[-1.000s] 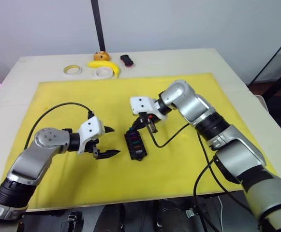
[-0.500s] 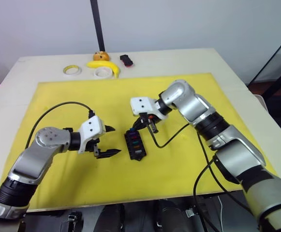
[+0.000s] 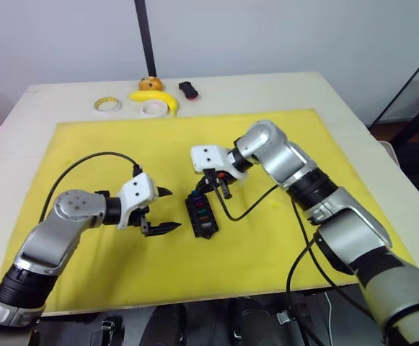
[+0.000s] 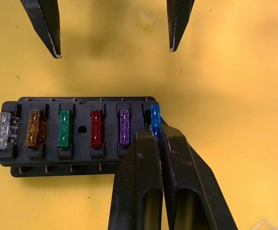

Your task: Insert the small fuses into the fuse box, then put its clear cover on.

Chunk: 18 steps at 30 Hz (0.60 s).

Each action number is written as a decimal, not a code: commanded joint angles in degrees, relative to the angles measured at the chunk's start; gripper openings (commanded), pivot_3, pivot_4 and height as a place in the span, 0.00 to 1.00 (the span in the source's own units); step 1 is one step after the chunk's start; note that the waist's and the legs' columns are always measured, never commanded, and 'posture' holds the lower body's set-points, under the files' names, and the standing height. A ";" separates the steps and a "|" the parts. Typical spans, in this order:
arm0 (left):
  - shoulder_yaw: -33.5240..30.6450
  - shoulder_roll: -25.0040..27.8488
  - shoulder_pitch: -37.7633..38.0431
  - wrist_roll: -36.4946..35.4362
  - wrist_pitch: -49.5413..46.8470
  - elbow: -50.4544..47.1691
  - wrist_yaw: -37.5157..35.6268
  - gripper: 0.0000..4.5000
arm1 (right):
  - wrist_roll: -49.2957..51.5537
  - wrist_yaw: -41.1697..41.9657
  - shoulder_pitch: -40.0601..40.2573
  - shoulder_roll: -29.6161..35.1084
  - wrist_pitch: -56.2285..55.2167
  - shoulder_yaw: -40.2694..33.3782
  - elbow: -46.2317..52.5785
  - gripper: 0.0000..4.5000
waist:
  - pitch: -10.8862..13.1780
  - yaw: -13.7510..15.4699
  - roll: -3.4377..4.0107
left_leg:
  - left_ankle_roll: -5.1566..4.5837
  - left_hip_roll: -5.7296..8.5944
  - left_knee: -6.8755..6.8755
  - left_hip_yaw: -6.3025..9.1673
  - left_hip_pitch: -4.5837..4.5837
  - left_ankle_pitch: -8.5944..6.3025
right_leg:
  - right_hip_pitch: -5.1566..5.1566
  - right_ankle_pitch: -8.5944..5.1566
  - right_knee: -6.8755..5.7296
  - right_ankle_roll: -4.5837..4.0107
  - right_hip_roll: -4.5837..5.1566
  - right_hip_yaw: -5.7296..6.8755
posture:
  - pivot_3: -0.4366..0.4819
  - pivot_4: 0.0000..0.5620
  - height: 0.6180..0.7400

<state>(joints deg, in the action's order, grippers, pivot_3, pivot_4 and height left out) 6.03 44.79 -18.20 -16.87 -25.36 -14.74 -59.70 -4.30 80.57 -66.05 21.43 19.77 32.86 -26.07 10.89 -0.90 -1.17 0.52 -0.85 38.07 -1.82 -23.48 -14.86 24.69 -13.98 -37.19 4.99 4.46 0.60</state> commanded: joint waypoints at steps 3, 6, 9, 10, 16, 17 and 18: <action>-0.60 0.06 -0.19 0.07 1.49 -0.94 -0.10 0.99 | -1.20 0.79 0.15 0.98 -0.79 -0.44 2.55 0.00 | 0.00 0.01 0.00 | 0.00 0.00 0.00 0.00 0.00 0.00 | 0.00 0.00 0.00 0.00 0.00 0.00 | 0.48 0.27 1.00; -0.61 0.12 -0.53 0.11 1.53 -0.63 -0.25 0.99 | -1.55 1.22 0.27 1.26 -1.09 -0.54 3.03 0.00 | 0.00 0.01 0.00 | 0.00 0.00 0.00 0.00 0.00 0.00 | 0.00 0.00 0.00 0.00 0.00 0.00 | 0.48 0.27 1.00; -0.82 0.02 -0.91 -0.15 1.44 -0.22 -0.37 0.99 | -1.85 1.31 0.27 1.27 -0.99 -0.67 3.19 0.00 | 0.00 0.03 0.00 | 0.00 0.00 0.00 0.00 0.00 0.00 | 0.00 0.00 0.00 0.00 0.00 0.00 | 0.48 0.27 1.00; -0.87 -0.03 -1.18 -0.16 1.46 0.10 -0.39 0.99 | -1.89 1.33 0.29 1.25 -0.97 -0.66 3.26 0.00 | 0.00 0.04 0.00 | 0.00 0.00 0.00 0.00 0.00 0.00 | 0.00 0.00 0.00 0.00 0.00 0.00 | 0.48 0.27 1.00; -0.45 0.07 -2.06 0.23 2.11 1.20 -0.76 0.99 | -2.71 0.71 1.02 0.97 -0.64 -0.36 4.40 0.00 | 0.00 0.03 0.00 | 0.00 0.01 0.00 0.00 0.00 0.00 | 0.00 0.00 0.00 0.00 0.00 0.00 | 0.48 0.27 1.00; -0.37 0.08 -2.09 0.22 2.12 1.19 -0.80 0.99 | -2.78 0.69 1.16 0.97 -0.22 -0.39 4.83 0.00 | 0.00 0.03 0.00 | 0.00 0.01 0.00 0.00 0.00 0.00 | 0.00 0.00 0.00 0.00 0.00 0.00 | 0.48 0.27 1.00; -0.33 0.08 -2.15 0.22 2.12 1.26 -0.86 0.99 | -2.86 0.63 1.23 0.92 0.11 -0.40 5.08 0.00 | 0.00 0.03 0.00 | 0.00 0.01 0.00 0.00 0.00 0.00 | 0.00 0.00 0.00 0.00 0.00 0.00 | 0.48 0.27 1.00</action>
<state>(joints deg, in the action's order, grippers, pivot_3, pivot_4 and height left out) 6.03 44.76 -19.44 -16.72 -24.25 -13.10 -60.19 -6.65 81.26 -64.93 22.08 19.56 32.90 -22.64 10.89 -0.88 -1.17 0.53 -0.83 38.08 -1.82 -23.48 -14.86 24.69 -13.98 -37.20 4.99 4.46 0.60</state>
